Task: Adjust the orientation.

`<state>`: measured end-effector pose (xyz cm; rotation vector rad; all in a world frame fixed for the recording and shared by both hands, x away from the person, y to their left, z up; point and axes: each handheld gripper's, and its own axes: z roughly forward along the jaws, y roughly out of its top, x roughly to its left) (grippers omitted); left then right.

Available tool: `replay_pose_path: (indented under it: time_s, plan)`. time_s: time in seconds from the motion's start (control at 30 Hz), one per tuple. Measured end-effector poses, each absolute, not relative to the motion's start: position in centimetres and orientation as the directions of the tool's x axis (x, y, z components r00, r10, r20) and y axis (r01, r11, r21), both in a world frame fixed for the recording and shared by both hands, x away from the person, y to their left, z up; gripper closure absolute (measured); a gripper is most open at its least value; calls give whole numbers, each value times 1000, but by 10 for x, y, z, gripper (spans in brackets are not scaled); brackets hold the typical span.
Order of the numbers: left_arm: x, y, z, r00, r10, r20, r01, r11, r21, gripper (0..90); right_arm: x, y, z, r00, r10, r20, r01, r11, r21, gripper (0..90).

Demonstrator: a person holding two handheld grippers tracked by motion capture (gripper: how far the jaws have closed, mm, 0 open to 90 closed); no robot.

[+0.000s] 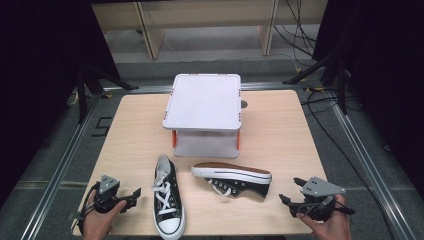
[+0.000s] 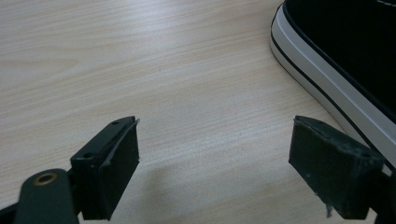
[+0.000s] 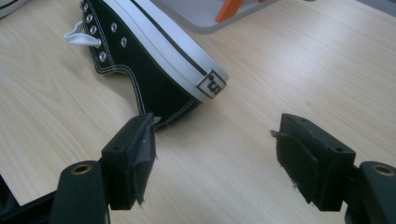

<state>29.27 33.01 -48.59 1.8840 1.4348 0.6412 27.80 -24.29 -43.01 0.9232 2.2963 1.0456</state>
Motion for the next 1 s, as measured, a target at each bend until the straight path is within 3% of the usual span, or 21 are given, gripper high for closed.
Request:
replay_pose_path:
  time_s: [0.37,1.0]
  plan:
    - [294,330,-487,271,962,-30,629,-154,762,156,293,-223,-423,-722,673,-159,330,537,776,303]
    - [294,331,-486,273,961,-31,630,-154,761,156,339,-150,-421,-845,502,-187,217,641,737,302]
